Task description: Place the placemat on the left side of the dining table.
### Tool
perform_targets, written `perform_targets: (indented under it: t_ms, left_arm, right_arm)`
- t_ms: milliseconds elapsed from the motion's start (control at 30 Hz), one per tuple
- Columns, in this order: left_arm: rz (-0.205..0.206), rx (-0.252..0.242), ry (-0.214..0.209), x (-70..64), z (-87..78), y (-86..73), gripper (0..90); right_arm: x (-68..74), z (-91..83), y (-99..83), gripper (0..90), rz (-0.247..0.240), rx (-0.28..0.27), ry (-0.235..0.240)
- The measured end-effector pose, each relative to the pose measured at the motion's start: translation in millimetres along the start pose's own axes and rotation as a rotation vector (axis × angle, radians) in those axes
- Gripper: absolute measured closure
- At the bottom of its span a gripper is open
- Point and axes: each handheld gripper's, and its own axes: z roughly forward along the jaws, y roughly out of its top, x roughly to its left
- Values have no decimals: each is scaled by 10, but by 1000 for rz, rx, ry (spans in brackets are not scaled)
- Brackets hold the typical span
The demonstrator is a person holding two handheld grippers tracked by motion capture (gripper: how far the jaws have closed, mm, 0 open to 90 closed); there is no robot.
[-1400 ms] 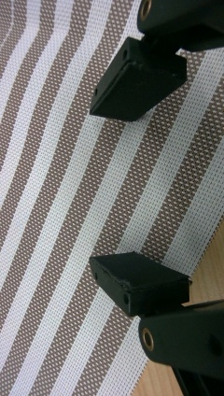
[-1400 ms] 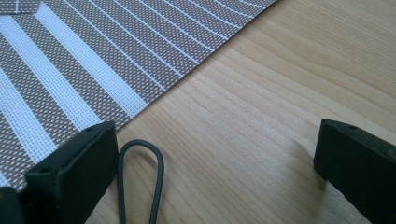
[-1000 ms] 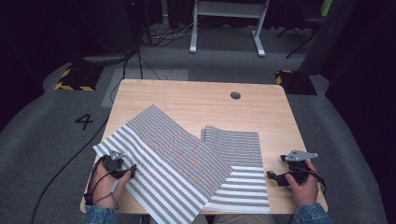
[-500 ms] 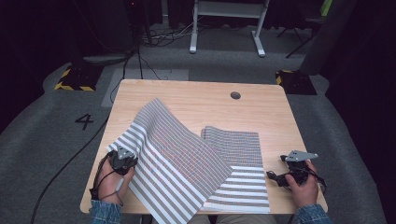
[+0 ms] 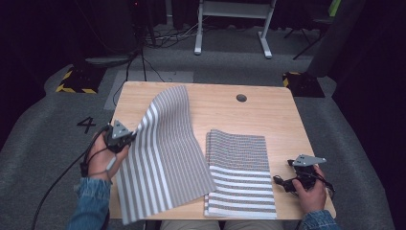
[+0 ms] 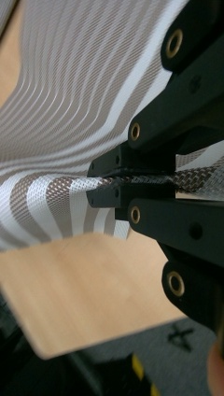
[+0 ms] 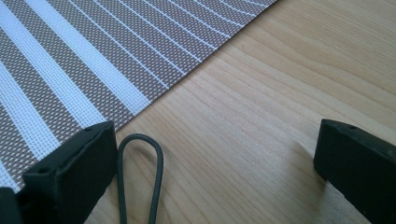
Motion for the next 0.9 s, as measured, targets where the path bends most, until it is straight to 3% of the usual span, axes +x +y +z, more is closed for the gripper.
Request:
perform_targets:
  t_ms: [67,100,133,233,333,400,533,633,700,733,767,833,900]
  left_arm:
    - [-79,-107,80,133,159,42,652]
    - [-99,-125,115,168,212,67,501]
    - [-108,-127,123,167,223,81,426]
    - [-132,-148,66,40,224,111,400]
    - [-116,-114,14,-219,163,109,389]
    - [-133,-106,-24,-401,105,94,380]
    - [-170,-74,-118,-885,-6,25,344]
    - [-179,-23,-161,-1248,5,-97,317]
    - [-127,55,-184,-1455,57,-167,303]
    - [-124,81,-200,-1541,75,-194,296]
    - [-123,88,-207,-1618,96,-221,295]
    - [-73,118,-208,-1741,145,-257,287]
    - [-56,142,-204,-1808,172,-274,287]
  right_arm:
    - [3,-1,-1,0,3,0,-3]
    - [4,-2,-2,0,4,0,-4]
    - [5,-2,-2,0,4,0,-5]
    - [5,-3,-3,0,4,0,-6]
    - [5,-3,-3,0,4,0,-6]
    - [6,-3,-3,0,4,0,-6]
    - [6,-3,-3,0,5,0,-6]
    - [6,-3,-2,0,5,0,-6]
    - [5,-3,-2,0,5,0,-6]
    - [5,-3,-2,0,5,0,-6]
    - [6,-3,-2,0,5,0,-6]
    - [5,-3,-2,0,5,0,-6]
    - [4,-3,-2,0,5,0,-6]
